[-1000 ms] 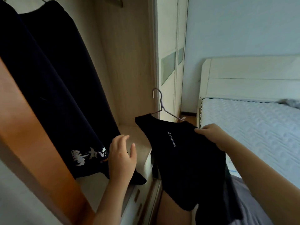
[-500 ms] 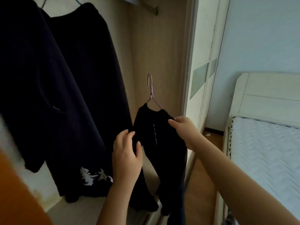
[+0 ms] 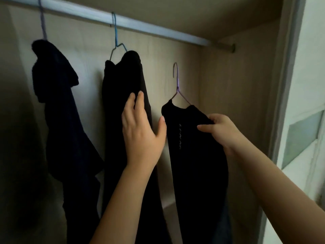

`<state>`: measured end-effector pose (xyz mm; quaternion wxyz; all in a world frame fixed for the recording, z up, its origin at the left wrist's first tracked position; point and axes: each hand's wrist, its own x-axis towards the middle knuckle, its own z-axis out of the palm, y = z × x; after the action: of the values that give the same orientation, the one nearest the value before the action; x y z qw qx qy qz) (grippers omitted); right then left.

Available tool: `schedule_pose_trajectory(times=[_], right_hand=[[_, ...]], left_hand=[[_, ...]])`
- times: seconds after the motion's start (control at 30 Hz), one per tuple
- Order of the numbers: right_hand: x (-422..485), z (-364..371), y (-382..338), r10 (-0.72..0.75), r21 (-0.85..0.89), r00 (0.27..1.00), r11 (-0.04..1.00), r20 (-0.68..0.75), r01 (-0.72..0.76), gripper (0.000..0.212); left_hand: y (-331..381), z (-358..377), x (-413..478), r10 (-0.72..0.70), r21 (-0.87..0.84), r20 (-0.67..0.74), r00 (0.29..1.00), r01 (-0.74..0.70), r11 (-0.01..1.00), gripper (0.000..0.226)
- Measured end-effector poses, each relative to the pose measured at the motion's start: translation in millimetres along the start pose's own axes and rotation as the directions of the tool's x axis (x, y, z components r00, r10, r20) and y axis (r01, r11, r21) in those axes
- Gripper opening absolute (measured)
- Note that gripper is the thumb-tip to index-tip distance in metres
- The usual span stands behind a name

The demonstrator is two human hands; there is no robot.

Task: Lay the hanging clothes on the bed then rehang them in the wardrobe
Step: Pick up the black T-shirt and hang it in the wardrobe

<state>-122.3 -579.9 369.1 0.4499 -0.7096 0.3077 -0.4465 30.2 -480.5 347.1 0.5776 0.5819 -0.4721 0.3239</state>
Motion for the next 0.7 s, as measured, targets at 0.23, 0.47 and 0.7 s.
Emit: schedule_pose_trajectory(times=[0.23,0.47,0.7], right_hand=[[64,12,-41,-0.153,0.208,0.987,0.968,0.04,0.141,0.011],[119,19,-73,-0.207,0.275,0.977,0.938,-0.049,0.212,0.03],[160,41,-88,-0.142,0.201,0.989,0.968,-0.05,0.149,0.014]], left_hand=[[-1,6,65,0.032,0.15,0.029,0.999,-0.036,0.988,0.066],[-16,-1,68,0.049,0.121,0.125,0.991,-0.064,0.991,0.062],[-22,-2,61,0.035,0.124,0.13,0.991,-0.051,0.991,0.06]])
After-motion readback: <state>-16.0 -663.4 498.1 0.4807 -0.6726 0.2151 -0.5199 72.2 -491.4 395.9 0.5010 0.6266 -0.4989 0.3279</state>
